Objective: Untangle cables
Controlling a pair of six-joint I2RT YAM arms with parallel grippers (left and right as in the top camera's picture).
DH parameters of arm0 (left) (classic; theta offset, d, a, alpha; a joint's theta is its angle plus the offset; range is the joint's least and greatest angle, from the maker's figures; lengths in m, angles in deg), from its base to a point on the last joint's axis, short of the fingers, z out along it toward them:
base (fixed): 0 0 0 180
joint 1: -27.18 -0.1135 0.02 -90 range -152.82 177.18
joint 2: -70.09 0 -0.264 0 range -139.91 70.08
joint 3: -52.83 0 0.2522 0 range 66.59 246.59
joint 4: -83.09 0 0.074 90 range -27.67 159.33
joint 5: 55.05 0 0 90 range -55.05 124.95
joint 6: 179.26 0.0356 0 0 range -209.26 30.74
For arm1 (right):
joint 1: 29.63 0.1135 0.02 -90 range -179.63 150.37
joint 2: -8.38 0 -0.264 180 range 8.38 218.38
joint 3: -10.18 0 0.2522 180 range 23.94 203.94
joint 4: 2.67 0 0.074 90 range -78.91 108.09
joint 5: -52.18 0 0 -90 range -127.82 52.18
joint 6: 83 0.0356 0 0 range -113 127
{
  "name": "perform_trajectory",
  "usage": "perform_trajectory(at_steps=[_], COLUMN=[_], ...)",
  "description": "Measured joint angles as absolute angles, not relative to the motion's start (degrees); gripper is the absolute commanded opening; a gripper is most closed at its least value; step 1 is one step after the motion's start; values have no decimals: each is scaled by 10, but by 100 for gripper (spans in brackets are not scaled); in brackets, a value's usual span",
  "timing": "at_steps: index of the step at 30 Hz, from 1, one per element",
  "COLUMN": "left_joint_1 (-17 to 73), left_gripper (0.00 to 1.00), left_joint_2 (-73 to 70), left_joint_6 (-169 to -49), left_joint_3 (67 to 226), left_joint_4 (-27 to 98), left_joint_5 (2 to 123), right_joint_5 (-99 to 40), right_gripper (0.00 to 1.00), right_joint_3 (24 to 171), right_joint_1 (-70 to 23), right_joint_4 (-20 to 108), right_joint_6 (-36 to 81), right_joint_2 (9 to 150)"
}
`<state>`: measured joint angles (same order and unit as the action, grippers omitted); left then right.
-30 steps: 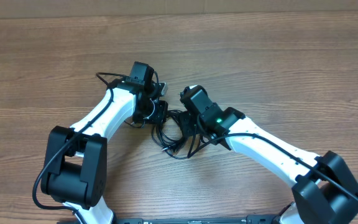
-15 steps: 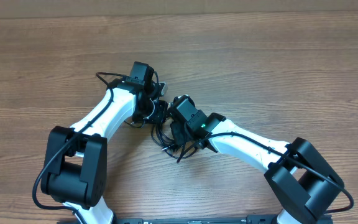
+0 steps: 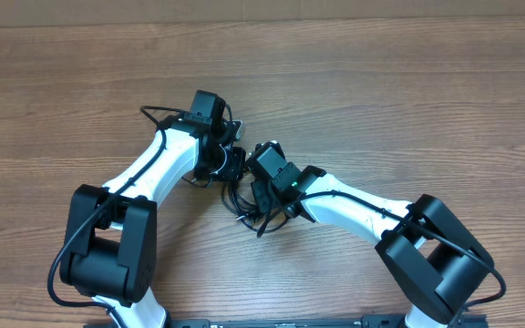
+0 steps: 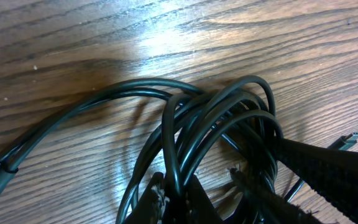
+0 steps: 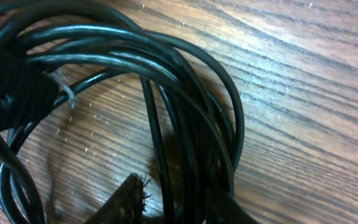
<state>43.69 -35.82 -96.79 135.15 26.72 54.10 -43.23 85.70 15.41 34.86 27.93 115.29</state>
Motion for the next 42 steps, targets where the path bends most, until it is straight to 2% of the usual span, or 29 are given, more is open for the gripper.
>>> perform_trajectory(at_steps=[3, 7, 17, 22, 34, 42], left_joint_1=[437, 437, 437, 443, 443, 443], left_gripper=[4, 4, 4, 4, 4, 4], left_joint_2=[-358, -358, -358, -359, -360, -360], left_joint_6=[-968, -968, -968, -968, -978, -978], left_joint_3=[1351, 1351, 1351, 1351, 1353, 1353], left_joint_4=[267, 267, 267, 267, 266, 261], left_joint_5=[538, 538, 538, 545, 544, 538], right_joint_5=[-434, -441, -452, -453, -490, -526], right_gripper=[13, 4, 4, 4, 4, 4], right_joint_3=[853, 843, 843, 870, 919, 922], right_joint_1=[154, 154, 154, 149, 45, -17], right_joint_4=[339, 333, 348, 423, 551, 633], right_joint_6=[280, 285, 341, 374, 481, 529], right_joint_2=[1153, 1153, 1153, 1152, 1060, 1059])
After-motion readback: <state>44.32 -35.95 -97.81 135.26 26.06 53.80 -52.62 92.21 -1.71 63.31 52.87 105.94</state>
